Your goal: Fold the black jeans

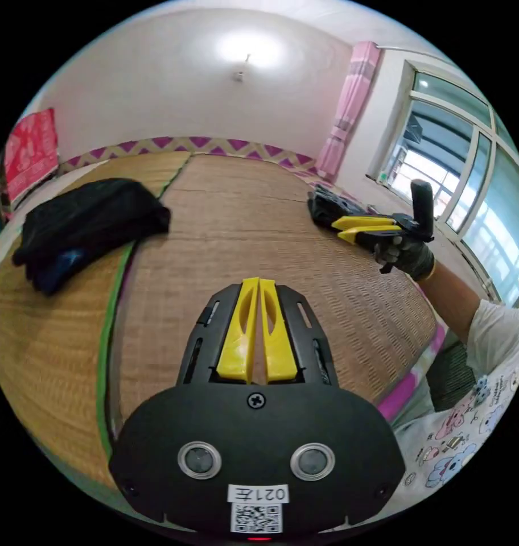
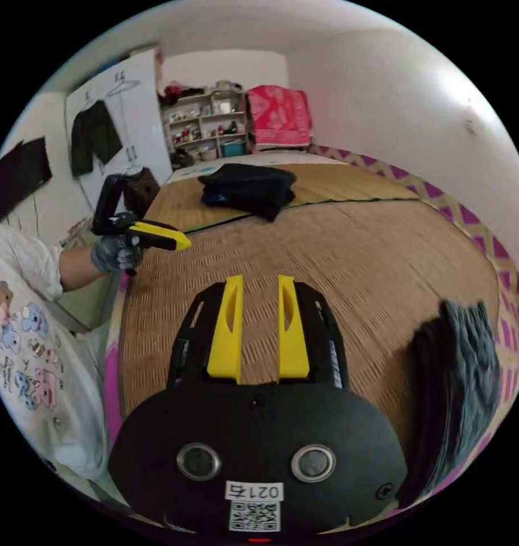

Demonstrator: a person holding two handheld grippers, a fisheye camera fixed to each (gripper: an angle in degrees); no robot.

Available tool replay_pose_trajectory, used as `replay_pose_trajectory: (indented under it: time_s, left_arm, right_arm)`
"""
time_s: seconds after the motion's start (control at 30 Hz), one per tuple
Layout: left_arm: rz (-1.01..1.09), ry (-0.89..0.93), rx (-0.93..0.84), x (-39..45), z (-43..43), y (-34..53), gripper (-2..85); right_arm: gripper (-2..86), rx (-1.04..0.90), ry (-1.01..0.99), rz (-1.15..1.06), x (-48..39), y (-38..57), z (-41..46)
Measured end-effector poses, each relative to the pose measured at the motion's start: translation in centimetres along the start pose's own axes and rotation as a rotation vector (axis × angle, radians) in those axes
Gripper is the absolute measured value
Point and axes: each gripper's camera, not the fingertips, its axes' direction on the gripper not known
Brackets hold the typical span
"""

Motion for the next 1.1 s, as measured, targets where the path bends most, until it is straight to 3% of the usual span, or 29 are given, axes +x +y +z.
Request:
replay_pose_trajectory:
  time_s: [0.4,0.7,0.83,1.1]
  left_arm:
    - [-0.199,-0.125,0.065,-7.7,-10.9,16.5,-0.9]
    - [-0.249,-0.066,0.088,-11.9,-15.3,22.3,-0.9]
    - [-0.27,-0.053,0.097,-13.3,-17.2,24.2,-1.0]
    - [-0.288,-0.055,0.098,-14.9,-20.4,26.3,-1.0]
  right_arm:
    - [11.2,0.026,0.113,-0.474,-15.2,-24.1,23.7]
    - [13.6,-0.069,0.257,-0.687,-20.5,-32.8,36.2]
    - [10.9,-0.051,0.248,-0.599,-20.4,-34.3,37.7]
    - [1.9,0.053,-0.346,0.002,-10.3,-37.6,34.9]
